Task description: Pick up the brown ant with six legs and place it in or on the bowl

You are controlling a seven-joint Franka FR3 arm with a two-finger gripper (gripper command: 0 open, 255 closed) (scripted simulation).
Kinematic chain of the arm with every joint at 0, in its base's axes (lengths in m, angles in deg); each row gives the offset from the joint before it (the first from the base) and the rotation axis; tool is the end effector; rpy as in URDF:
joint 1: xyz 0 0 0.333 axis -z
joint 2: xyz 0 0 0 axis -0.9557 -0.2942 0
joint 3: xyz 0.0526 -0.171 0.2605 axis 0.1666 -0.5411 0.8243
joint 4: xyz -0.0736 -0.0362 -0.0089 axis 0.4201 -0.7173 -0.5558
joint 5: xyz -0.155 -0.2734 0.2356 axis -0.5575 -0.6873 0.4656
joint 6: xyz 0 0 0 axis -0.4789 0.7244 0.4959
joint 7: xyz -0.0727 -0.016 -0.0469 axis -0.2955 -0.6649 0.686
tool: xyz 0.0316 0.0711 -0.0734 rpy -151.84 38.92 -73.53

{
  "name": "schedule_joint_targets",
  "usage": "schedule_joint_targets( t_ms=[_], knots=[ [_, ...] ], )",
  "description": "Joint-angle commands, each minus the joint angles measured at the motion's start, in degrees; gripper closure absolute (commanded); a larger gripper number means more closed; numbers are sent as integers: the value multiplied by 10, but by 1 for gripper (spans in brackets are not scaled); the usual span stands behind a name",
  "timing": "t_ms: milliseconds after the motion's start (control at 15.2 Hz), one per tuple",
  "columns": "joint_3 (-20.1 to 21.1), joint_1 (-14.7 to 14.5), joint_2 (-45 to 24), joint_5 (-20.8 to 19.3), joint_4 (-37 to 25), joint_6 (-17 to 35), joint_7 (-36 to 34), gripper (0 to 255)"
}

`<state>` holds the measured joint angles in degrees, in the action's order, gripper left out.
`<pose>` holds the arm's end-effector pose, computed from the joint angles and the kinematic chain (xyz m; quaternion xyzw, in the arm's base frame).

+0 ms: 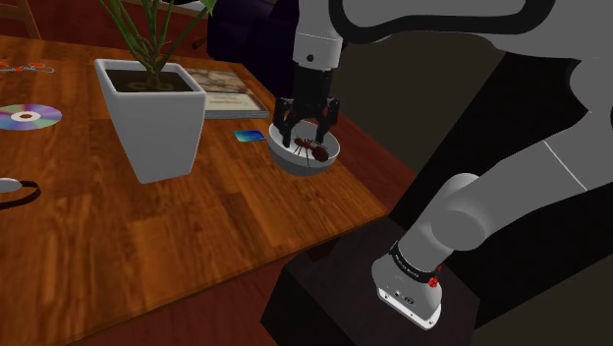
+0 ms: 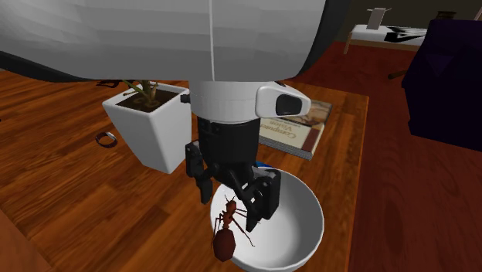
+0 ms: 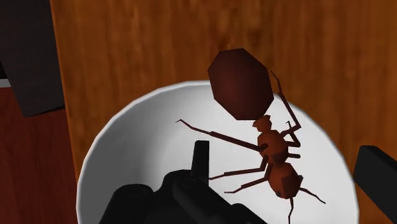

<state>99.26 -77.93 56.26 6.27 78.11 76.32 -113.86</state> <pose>0.3732 0.2112 0.5082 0.9816 -0.1680 -0.0885 0.0193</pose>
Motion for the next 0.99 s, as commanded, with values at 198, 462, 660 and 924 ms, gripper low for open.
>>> schedule_joint_targets(
  t_ms=[198,462,660,924],
  knots=[
    [-2,2,-3,-2,-21,-18,-1,0],
    [-7,5,-14,-9,-83,-70,-5,0],
    [-7,5,-14,-9,-83,-70,-5,0],
    [-7,5,-14,-9,-83,-70,-5,0]
  ],
)
